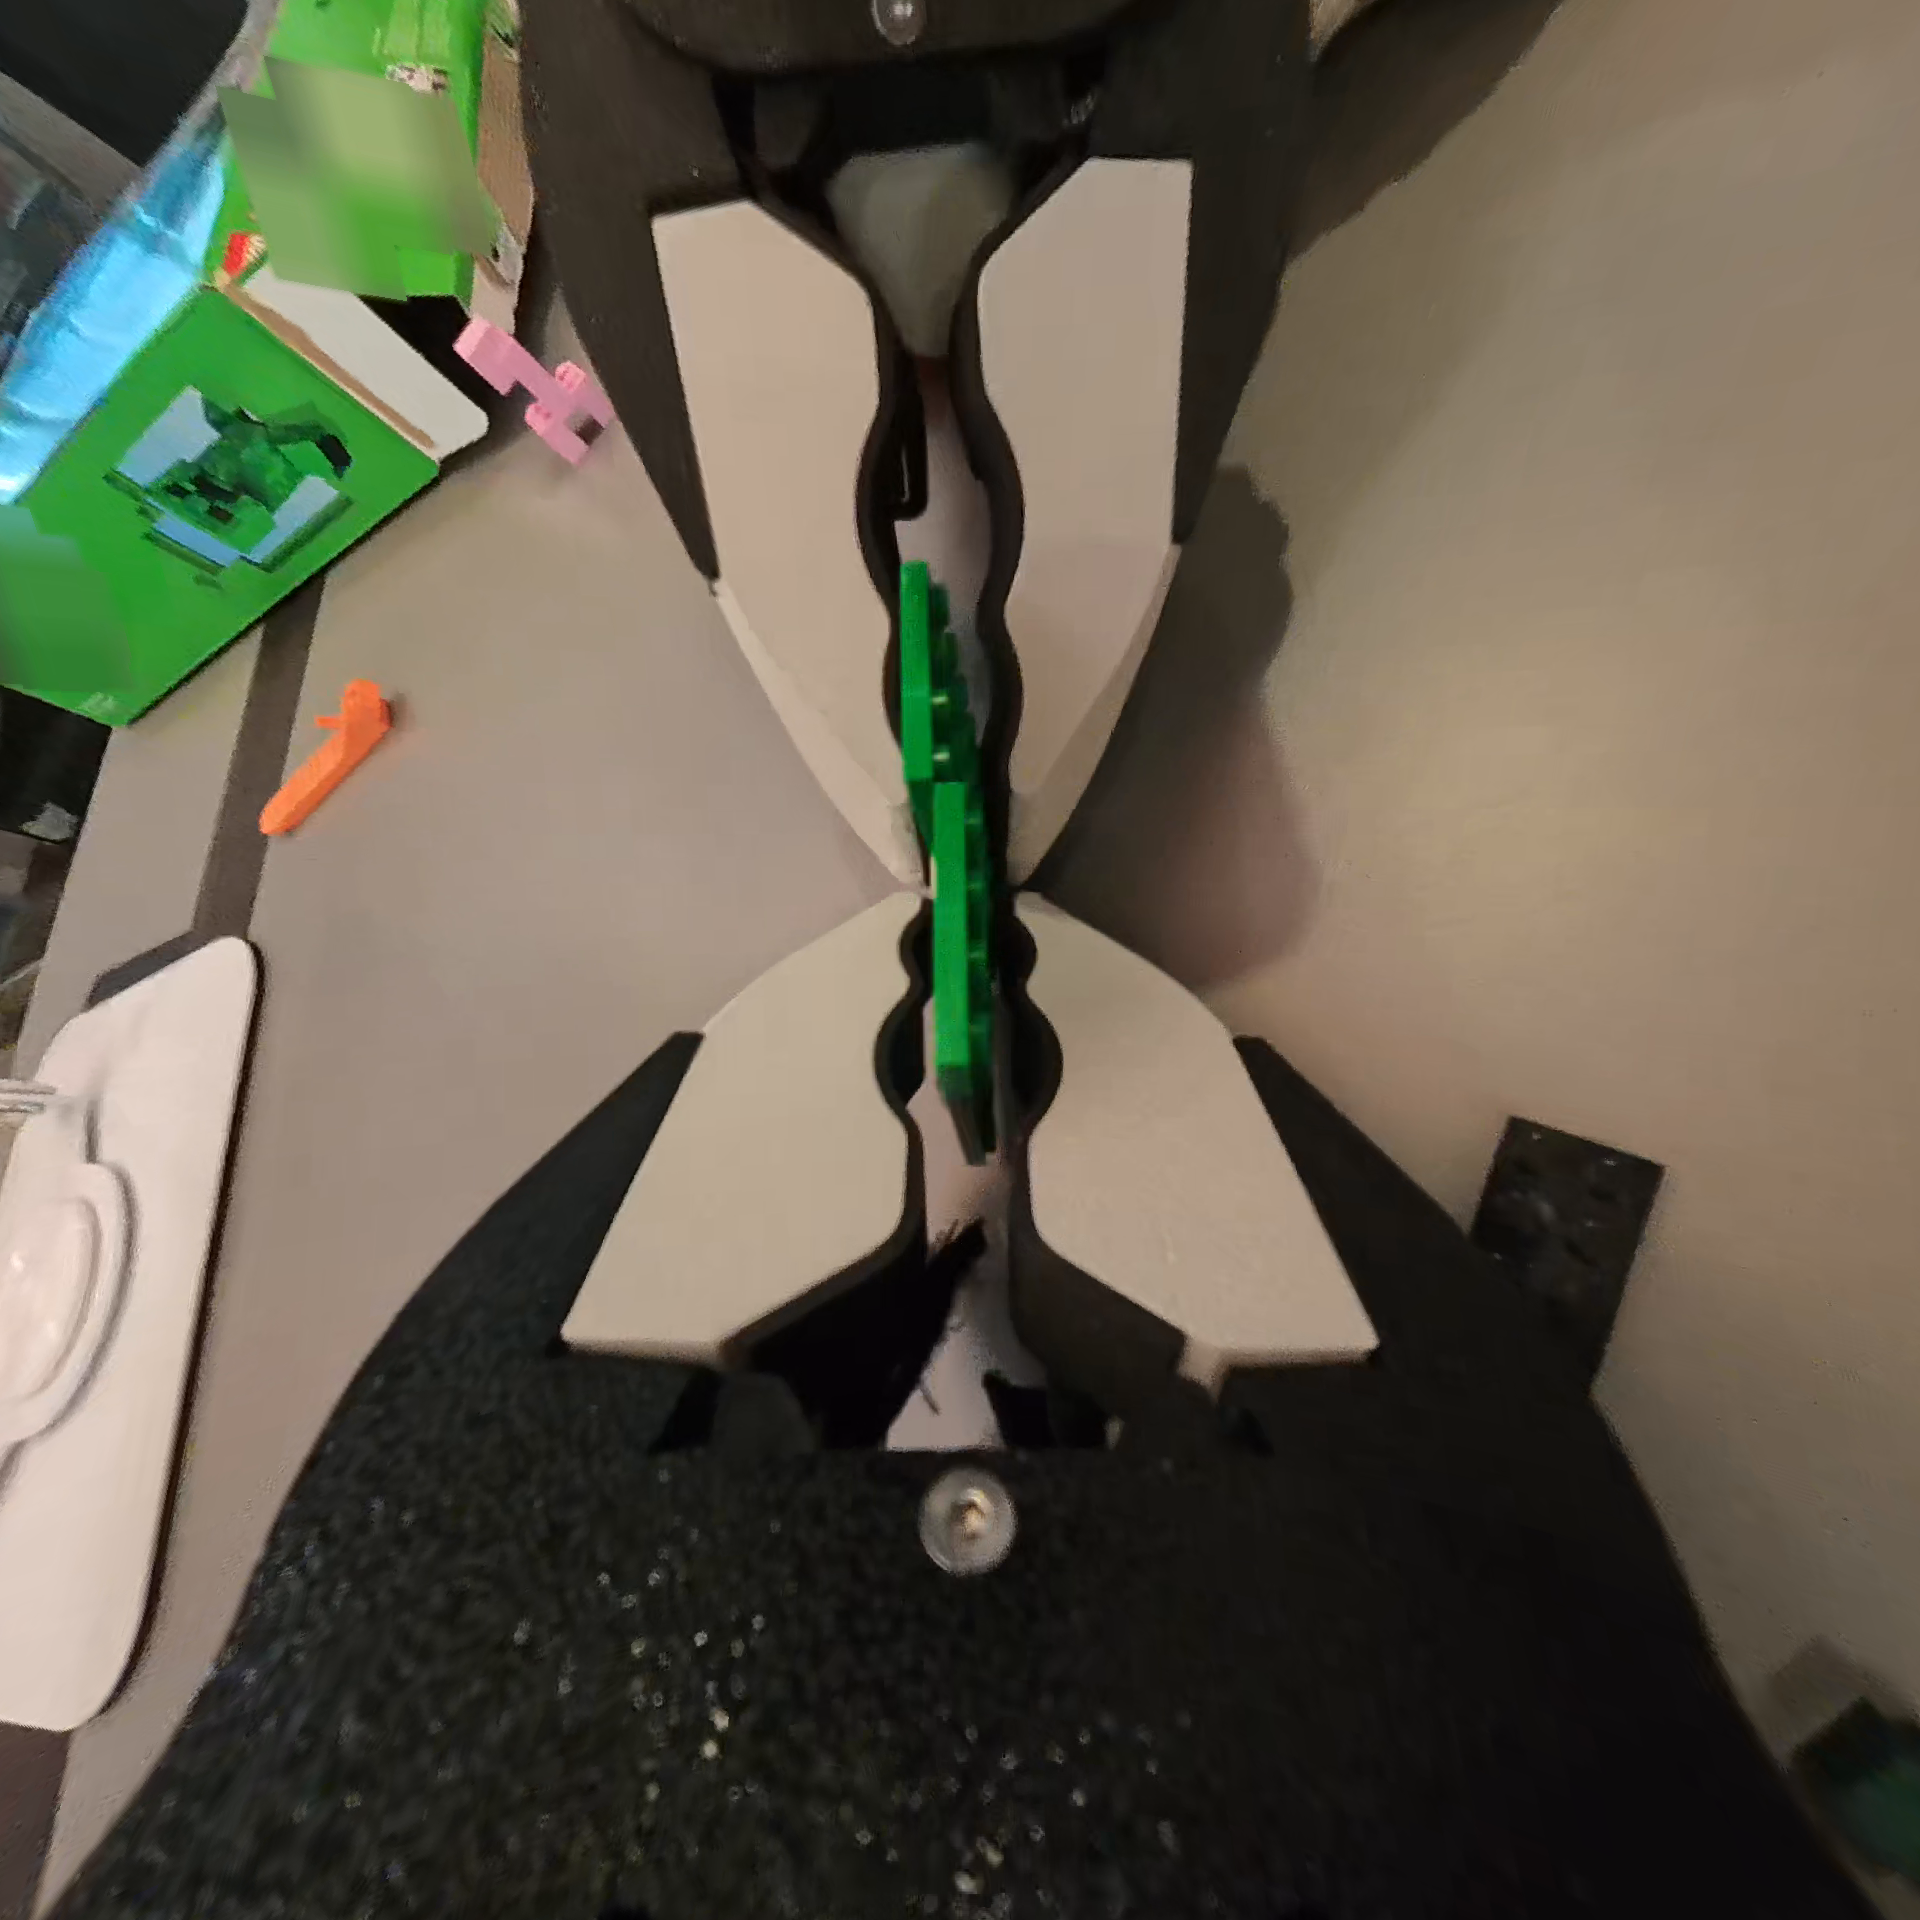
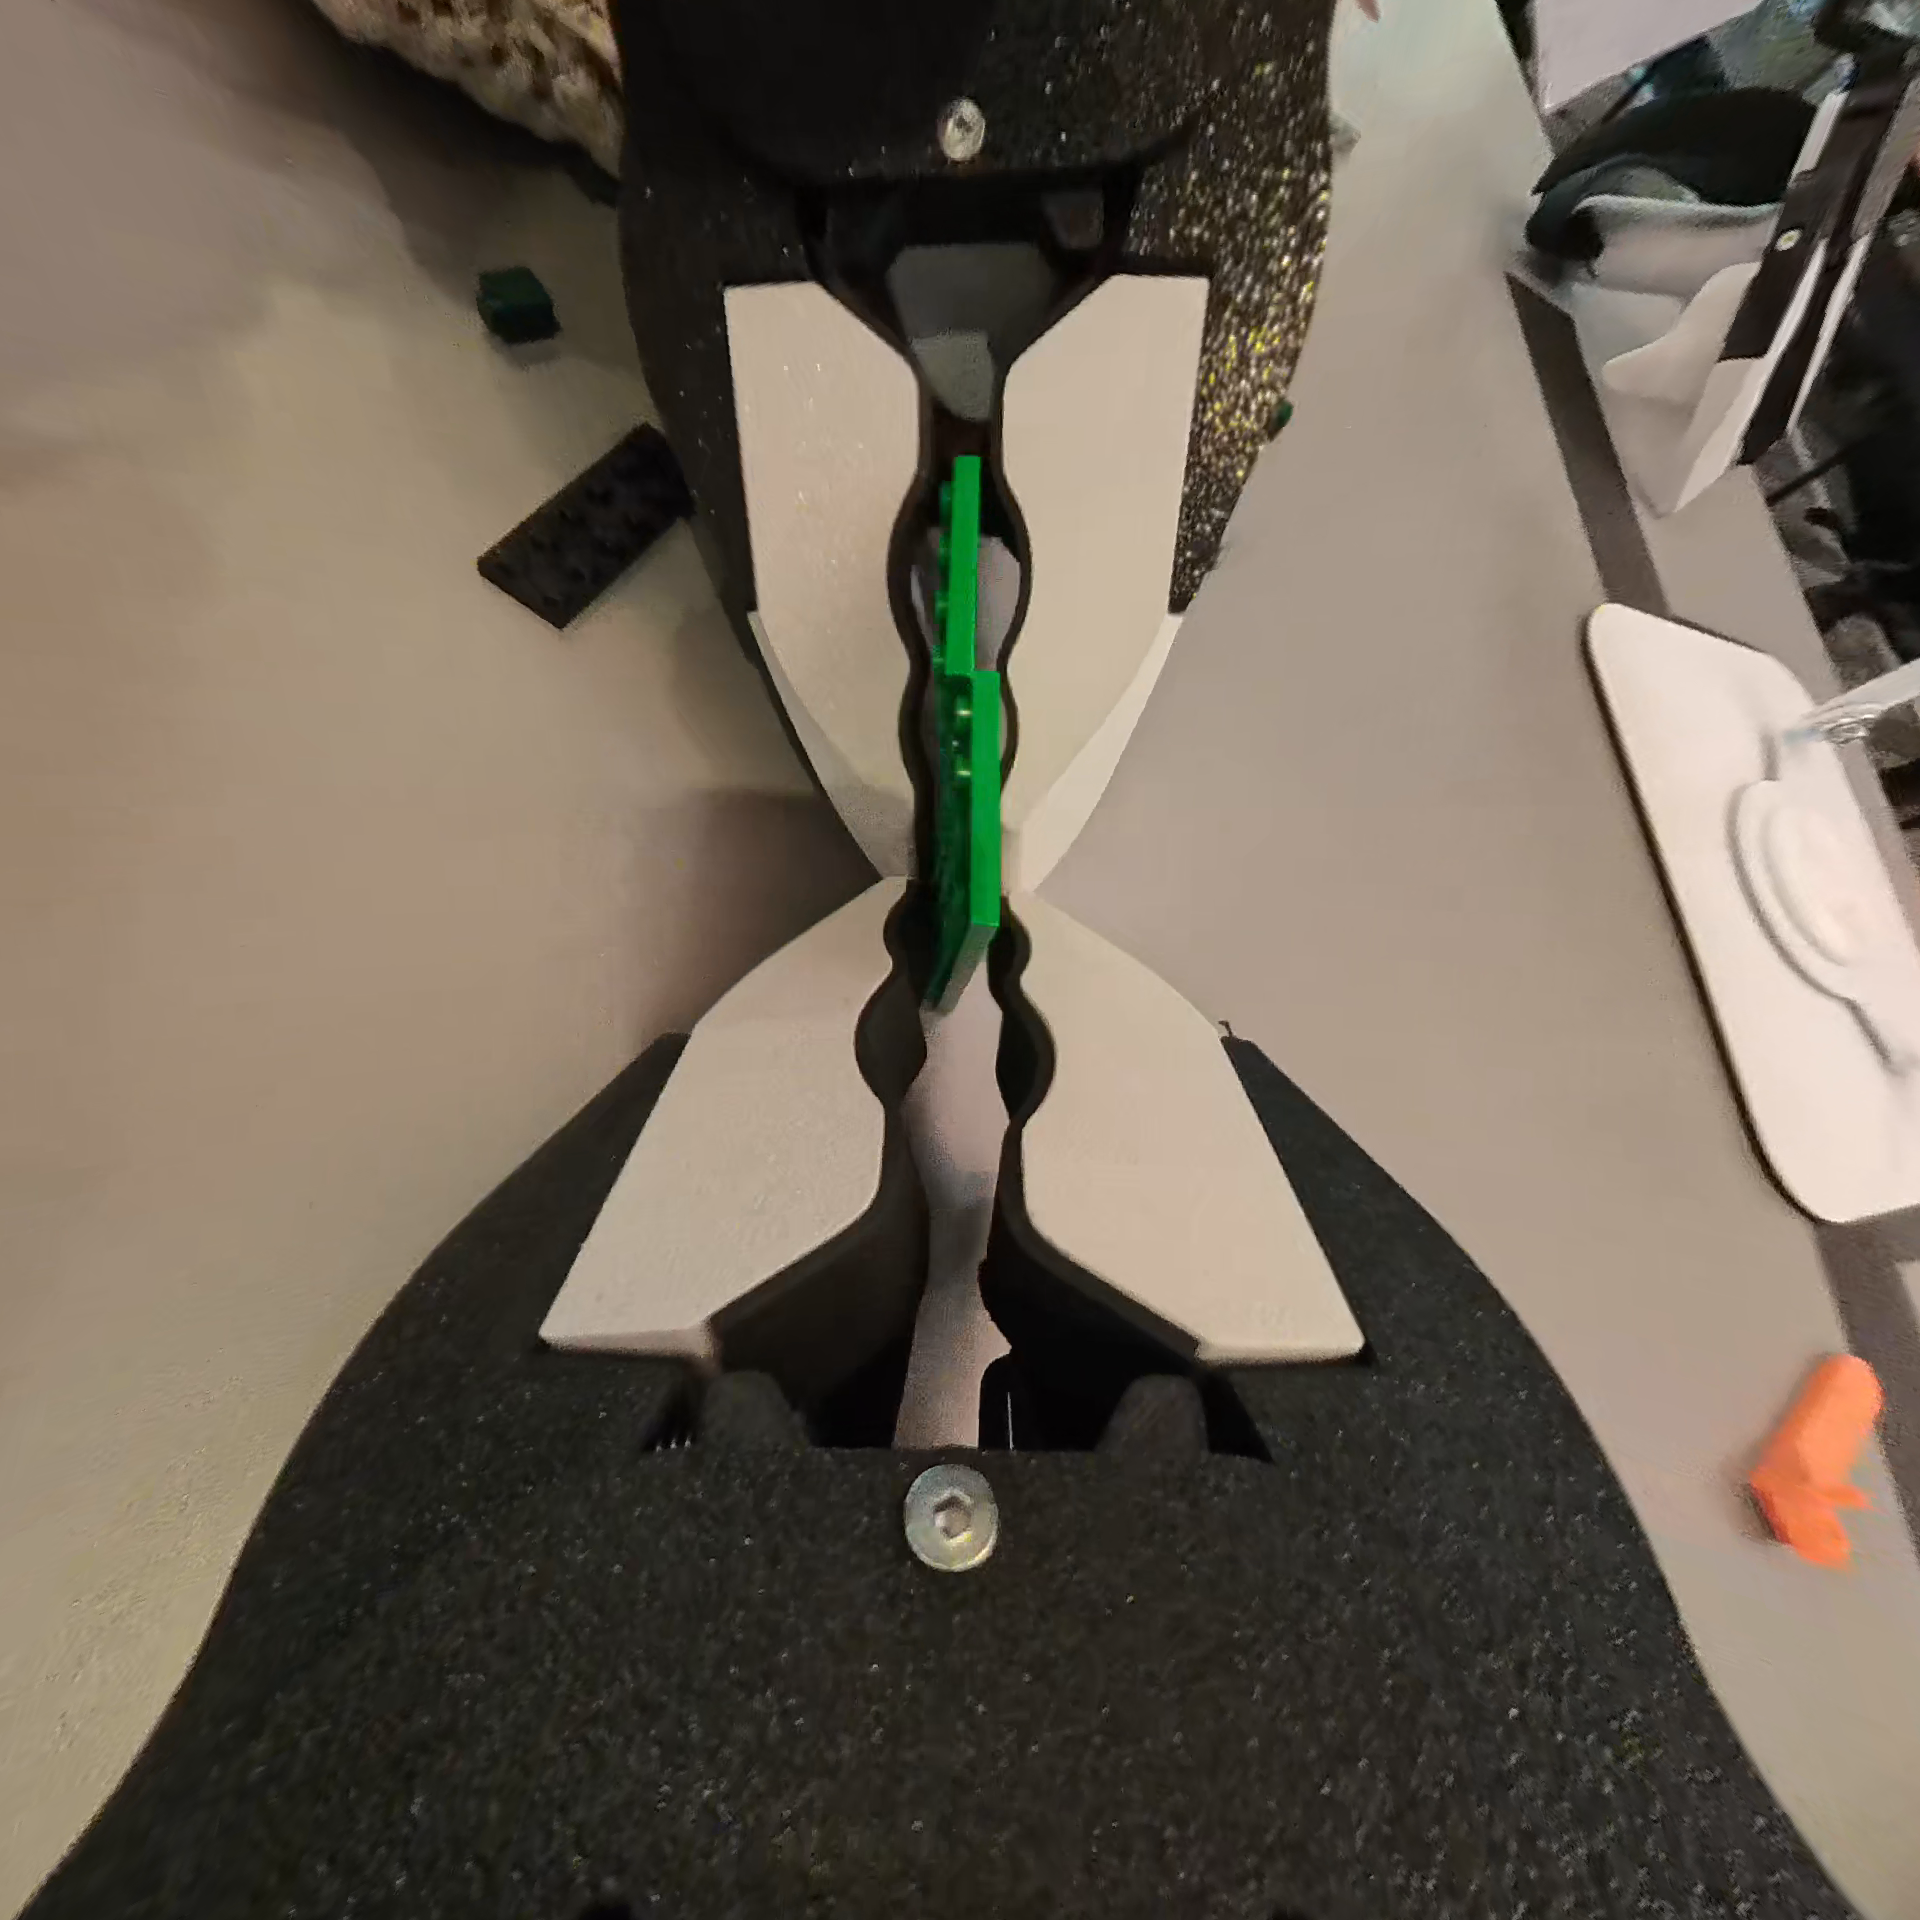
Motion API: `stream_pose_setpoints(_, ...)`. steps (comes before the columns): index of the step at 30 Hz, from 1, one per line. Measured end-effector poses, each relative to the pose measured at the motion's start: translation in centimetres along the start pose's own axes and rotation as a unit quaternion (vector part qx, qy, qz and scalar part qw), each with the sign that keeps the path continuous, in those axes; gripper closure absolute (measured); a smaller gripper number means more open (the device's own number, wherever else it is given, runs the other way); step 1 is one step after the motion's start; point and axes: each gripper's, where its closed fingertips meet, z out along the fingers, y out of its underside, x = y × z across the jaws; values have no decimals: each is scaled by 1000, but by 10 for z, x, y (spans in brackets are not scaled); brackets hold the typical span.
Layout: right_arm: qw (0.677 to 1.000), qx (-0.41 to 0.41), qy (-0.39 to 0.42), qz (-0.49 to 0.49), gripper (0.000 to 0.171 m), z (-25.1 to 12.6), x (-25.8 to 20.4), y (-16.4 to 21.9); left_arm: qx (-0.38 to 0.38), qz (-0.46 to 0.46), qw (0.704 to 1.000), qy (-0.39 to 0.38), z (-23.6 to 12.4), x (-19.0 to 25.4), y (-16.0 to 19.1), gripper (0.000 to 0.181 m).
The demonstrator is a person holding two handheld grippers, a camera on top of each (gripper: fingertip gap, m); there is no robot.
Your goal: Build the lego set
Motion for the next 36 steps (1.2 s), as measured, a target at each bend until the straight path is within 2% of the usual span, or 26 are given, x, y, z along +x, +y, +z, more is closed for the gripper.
stream_pose_setpoints(6, 999, 6, -21, 40, 161, -1, 0, 1, -18, -43, 999, 12, 1, 0, 0, 171)
stream_pose_setpoints(14, 1000, 4, 3, 21, 161, 0, 3, -2, -28, -50, 998, 20, -1, -2, 1, 171)
stream_pose_setpoints(18, 996, 46, 12, 73, 157, -6, 14, -7, 4, -117, 993, 16, -4, -12, -5, 171)
stream_pose_setpoints(23, 987, 111, -6, 114, 152, -19, 20, -18, 117, -229, 964, 73, -21, -20, -25, 171)
stream_pose_setpoints(27, 981, 143, -26, 131, 154, -23, 16, -28, 145, -243, 954, 96, -24, -18, -32, 171)
stream_pose_setpoints(36, 976, 158, -40, 143, 153, -26, 14, -32, 165, -225, 955, 96, -28, -16, -36, 171)
